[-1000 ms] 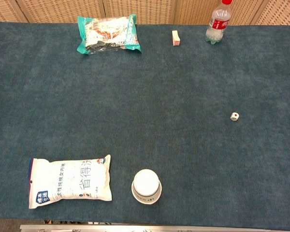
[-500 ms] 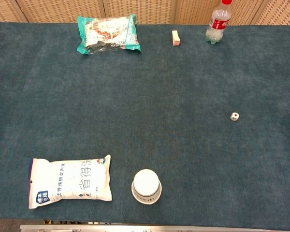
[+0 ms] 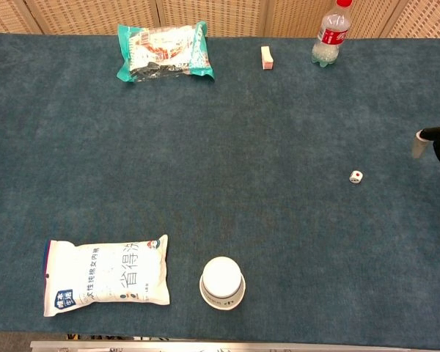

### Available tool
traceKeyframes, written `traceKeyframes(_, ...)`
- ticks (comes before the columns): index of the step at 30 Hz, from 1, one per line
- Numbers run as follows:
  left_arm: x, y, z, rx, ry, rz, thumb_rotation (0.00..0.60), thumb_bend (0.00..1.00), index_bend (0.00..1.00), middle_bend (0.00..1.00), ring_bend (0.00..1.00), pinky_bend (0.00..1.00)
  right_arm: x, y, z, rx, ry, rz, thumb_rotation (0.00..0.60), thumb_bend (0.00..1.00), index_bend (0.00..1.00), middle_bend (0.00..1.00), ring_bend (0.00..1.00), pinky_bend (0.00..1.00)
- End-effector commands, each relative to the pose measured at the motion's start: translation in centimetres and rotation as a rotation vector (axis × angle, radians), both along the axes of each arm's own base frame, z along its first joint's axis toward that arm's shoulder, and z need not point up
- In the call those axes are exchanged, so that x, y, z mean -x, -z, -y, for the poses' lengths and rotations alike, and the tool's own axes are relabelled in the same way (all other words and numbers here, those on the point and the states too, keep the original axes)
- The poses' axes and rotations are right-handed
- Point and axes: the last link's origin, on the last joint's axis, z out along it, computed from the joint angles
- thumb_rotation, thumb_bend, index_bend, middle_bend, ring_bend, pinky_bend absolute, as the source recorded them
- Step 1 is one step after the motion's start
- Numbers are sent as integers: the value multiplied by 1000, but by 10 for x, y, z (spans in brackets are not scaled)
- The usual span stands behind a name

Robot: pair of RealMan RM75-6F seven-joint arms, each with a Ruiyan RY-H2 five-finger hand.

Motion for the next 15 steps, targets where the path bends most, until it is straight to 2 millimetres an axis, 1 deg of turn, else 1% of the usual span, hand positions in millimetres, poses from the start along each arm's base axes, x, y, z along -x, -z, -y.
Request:
traceKeyframes(1,0,-1,0,-3,-3,1,600,0,535,507,441,456,-8,5,5,-40,3,-27,600,881,411,801,809,800)
traceKeyframes(3,1,-1,0,-4,-6,0,600,0,535,507,441,456,-10,7,7,-60,10,-43,600,943,412,864,869,852)
traceKeyframes(5,1,-1,0,-3,-8,1,600,0,535,507,441,456,-11,9,8,-72,14,-57,600,977,414,911,912,890)
traceKeyframes(9,1,-1,0,-1,-12,0,600,0,535,507,441,456,-13,13,12,-94,31,-78,600,987,419,972,968,938)
traceKeyframes(15,4,-1,-1,-3,-24,-7,600,0,535,507,441,456,-11,20,19,-117,60,-111,600,988,420,996,987,952)
